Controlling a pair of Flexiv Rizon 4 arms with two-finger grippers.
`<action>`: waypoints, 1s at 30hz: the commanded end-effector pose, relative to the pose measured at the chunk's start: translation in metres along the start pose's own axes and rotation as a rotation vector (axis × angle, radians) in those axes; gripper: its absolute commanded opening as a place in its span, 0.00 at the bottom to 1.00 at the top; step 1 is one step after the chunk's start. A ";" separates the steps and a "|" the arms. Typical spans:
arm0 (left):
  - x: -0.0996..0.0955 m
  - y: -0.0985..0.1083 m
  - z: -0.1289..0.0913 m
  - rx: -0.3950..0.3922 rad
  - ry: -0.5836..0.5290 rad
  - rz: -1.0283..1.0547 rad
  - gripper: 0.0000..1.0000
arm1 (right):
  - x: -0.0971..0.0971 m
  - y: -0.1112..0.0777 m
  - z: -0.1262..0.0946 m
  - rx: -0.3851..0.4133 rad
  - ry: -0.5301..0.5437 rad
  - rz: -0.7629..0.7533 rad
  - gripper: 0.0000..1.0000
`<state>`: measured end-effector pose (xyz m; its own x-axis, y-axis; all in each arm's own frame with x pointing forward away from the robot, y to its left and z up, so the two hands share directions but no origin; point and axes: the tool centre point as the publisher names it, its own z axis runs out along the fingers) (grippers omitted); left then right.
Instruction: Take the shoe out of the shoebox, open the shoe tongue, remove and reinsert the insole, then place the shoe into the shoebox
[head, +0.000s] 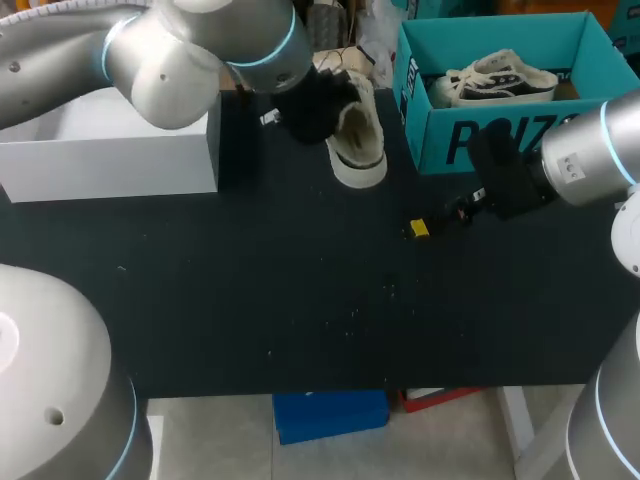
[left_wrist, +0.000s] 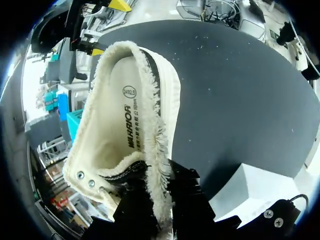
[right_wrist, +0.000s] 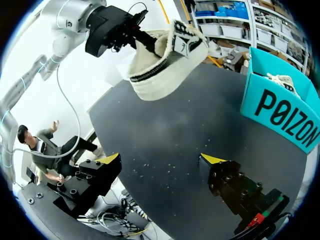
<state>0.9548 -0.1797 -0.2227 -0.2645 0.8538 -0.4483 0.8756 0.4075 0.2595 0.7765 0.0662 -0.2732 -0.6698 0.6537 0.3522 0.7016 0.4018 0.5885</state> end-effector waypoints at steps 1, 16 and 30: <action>0.049 0.018 -0.068 -0.129 -0.098 -0.207 0.00 | 0.001 0.001 0.001 0.002 -0.002 0.001 1.00; 0.157 0.060 -0.123 -0.252 -0.015 -0.491 0.00 | 0.001 0.001 0.001 0.002 -0.002 0.001 1.00; 0.217 0.097 -0.128 -0.291 0.053 -0.605 0.00 | 0.001 0.001 0.001 0.002 -0.002 0.001 1.00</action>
<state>0.9297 0.0741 -0.1858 -0.6994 0.4641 -0.5435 0.4224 0.8819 0.2096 0.7765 0.0662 -0.2732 -0.6698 0.6536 0.3522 0.7016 0.4019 0.5885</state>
